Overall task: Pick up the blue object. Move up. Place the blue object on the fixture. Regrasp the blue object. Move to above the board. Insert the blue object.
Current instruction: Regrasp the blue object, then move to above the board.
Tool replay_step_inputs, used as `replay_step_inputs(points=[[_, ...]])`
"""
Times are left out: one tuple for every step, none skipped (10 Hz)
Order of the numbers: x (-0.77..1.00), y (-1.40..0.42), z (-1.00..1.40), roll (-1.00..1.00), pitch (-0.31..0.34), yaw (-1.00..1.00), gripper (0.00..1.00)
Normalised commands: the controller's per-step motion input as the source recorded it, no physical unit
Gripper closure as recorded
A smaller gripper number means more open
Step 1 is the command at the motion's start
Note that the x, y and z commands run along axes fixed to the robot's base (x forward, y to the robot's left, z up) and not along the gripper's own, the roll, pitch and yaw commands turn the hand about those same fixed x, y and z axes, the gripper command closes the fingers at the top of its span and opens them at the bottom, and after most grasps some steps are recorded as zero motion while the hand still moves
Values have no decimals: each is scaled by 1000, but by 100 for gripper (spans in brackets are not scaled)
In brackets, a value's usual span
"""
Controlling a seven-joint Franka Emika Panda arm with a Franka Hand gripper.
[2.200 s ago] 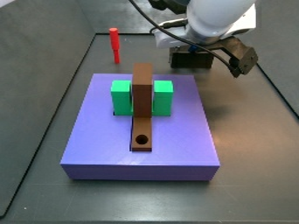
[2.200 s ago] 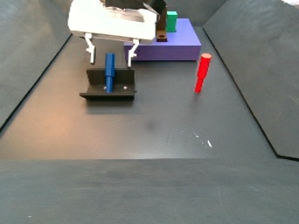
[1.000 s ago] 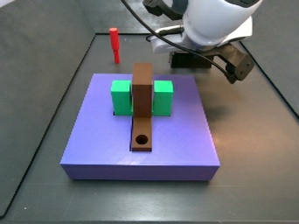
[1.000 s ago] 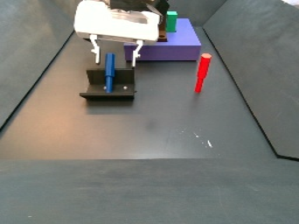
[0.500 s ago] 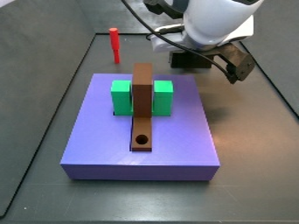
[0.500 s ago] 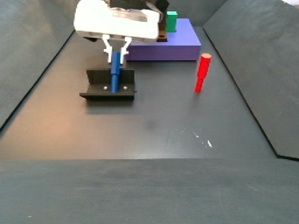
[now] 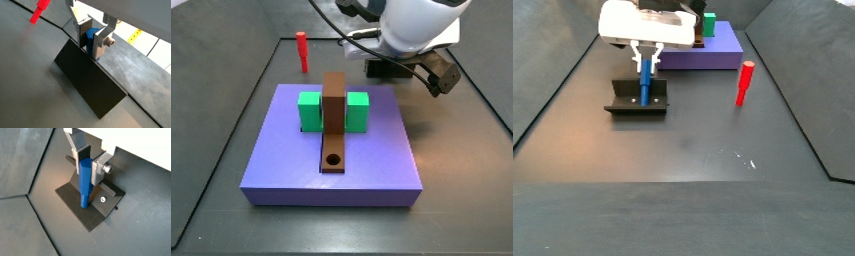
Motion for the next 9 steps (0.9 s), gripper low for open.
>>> replay_step_inputs(points=[[0,0,0,0,0,0,100],[0,0,0,0,0,0,100],[0,0,0,0,0,0,100],[0,0,0,0,0,0,100],[0,0,0,0,0,0,100],[0,0,0,0,0,0,100],[0,0,0,0,0,0,100],[0,0,1400,0,0,0,100],[-5,4,1400,-76,-9,-61,100]])
